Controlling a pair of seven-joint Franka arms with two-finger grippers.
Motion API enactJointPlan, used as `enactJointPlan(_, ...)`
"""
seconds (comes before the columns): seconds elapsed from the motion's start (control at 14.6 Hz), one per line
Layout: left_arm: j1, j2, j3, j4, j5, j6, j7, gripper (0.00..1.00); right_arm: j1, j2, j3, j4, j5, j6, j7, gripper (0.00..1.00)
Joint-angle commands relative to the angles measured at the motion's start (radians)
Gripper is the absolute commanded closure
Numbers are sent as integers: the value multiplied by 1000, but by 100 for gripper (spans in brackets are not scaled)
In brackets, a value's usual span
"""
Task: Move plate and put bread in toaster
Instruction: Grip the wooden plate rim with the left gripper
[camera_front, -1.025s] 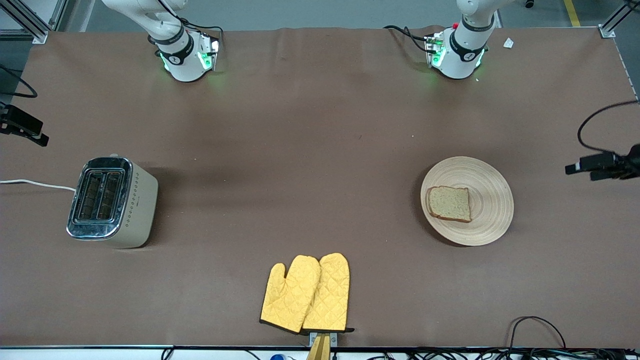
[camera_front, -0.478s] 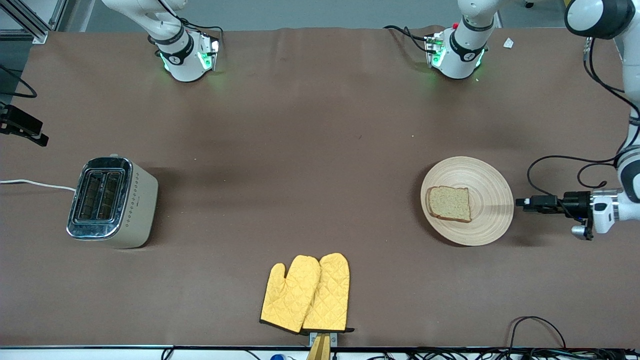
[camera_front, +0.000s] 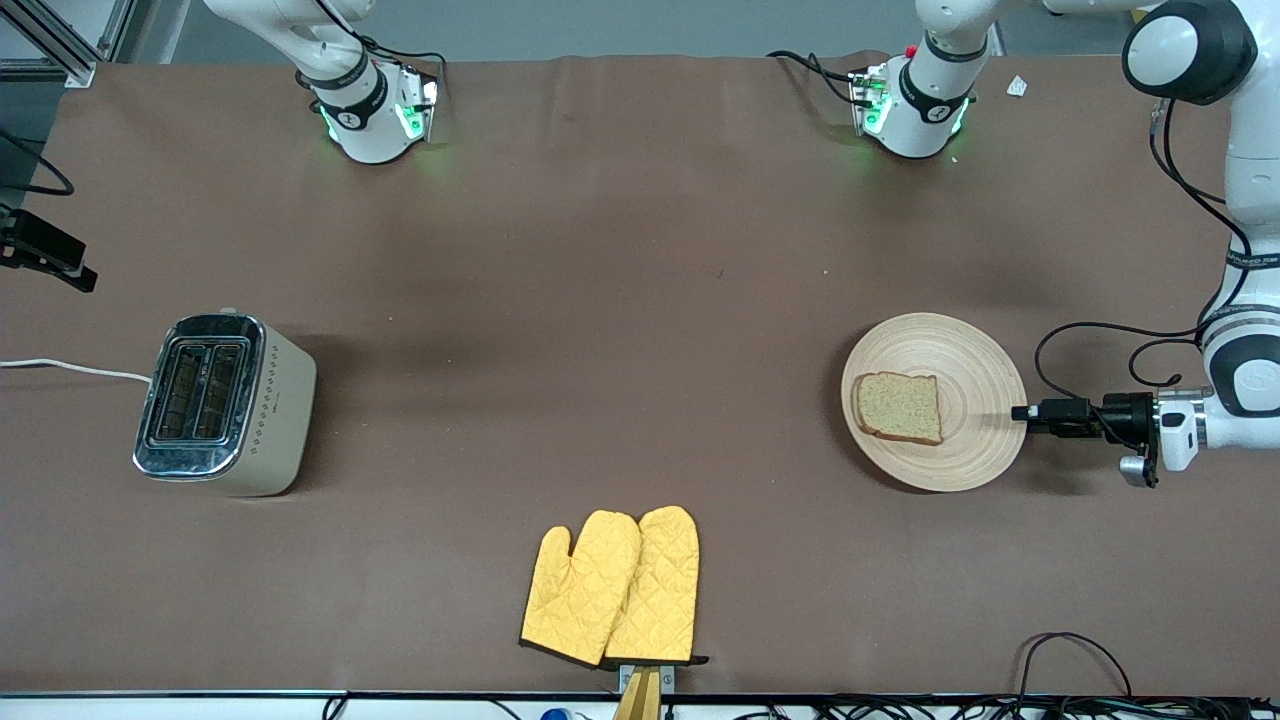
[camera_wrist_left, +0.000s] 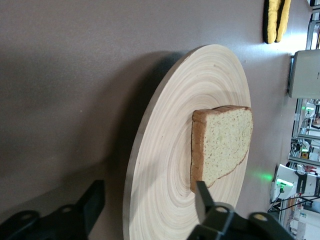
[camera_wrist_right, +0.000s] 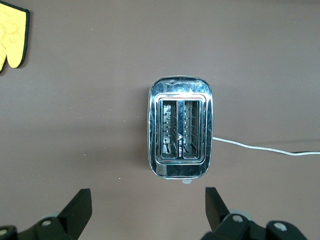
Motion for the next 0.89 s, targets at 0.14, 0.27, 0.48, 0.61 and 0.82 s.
enactJointPlan(0.14, 1, 38, 0, 9, -48, 0, 140, 99, -4, 1, 1, 11, 6, -13, -10, 0)
enactJointPlan(0.27, 3, 42, 0, 9, -48, -1, 169, 100, -4, 1, 1, 11, 4, -13, -10, 0)
enactJointPlan(0.48, 3, 17, -32, 17, -48, -65, 153, 100, -4, 2, -1, 11, 6, -13, -10, 0)
enactJointPlan(0.61, 1, 2, -92, 44, -46, -99, 67, 100, -4, 2, -1, 11, 6, -13, -10, 0)
enactJointPlan(0.82, -11, 0, -285, 52, -48, -96, -149, 100, -4, 1, -1, 11, 6, -13, -10, 0)
